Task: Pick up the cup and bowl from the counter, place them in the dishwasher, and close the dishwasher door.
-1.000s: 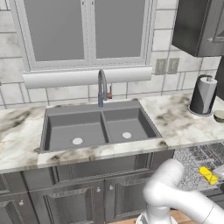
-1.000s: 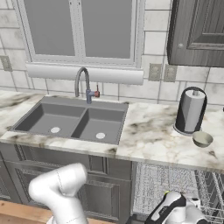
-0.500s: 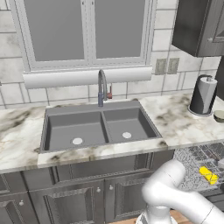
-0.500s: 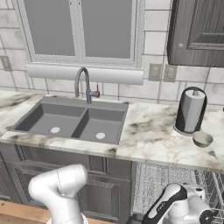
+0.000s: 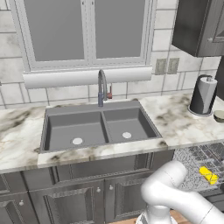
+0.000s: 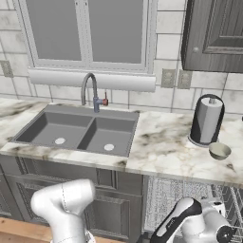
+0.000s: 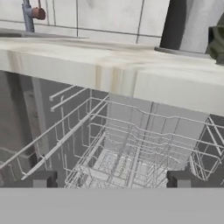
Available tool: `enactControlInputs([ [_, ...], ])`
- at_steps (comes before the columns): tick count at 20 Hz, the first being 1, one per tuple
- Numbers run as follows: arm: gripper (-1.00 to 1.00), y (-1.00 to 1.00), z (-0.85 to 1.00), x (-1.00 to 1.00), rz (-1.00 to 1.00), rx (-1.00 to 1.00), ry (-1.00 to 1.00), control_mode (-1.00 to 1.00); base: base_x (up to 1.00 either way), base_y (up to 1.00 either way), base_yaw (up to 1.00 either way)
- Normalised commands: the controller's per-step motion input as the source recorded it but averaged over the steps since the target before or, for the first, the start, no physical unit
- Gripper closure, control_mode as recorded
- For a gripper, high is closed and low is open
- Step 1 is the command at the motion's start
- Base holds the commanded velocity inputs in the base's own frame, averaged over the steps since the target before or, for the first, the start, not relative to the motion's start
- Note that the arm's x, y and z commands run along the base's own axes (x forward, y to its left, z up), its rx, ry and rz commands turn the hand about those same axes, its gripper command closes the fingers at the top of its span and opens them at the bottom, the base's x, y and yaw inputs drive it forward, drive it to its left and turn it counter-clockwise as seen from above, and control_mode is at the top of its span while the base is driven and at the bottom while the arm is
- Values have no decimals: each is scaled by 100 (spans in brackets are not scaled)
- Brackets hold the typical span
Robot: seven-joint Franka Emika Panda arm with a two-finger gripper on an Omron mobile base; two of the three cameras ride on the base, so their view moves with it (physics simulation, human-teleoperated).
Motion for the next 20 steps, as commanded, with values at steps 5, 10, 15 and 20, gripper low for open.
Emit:
enactControlInputs([
  [5,-100,0,31,-9,0,-17,1,-100,0,0,0],
  [10,-100,0,44,-20,0,-10,0,-100,0,0,0],
  [15,-100,0,67,-19,1,-1,0,-100,0,0,0],
  [20,-100,0,63,-6,6,-3,0,-100,0,0,0],
])
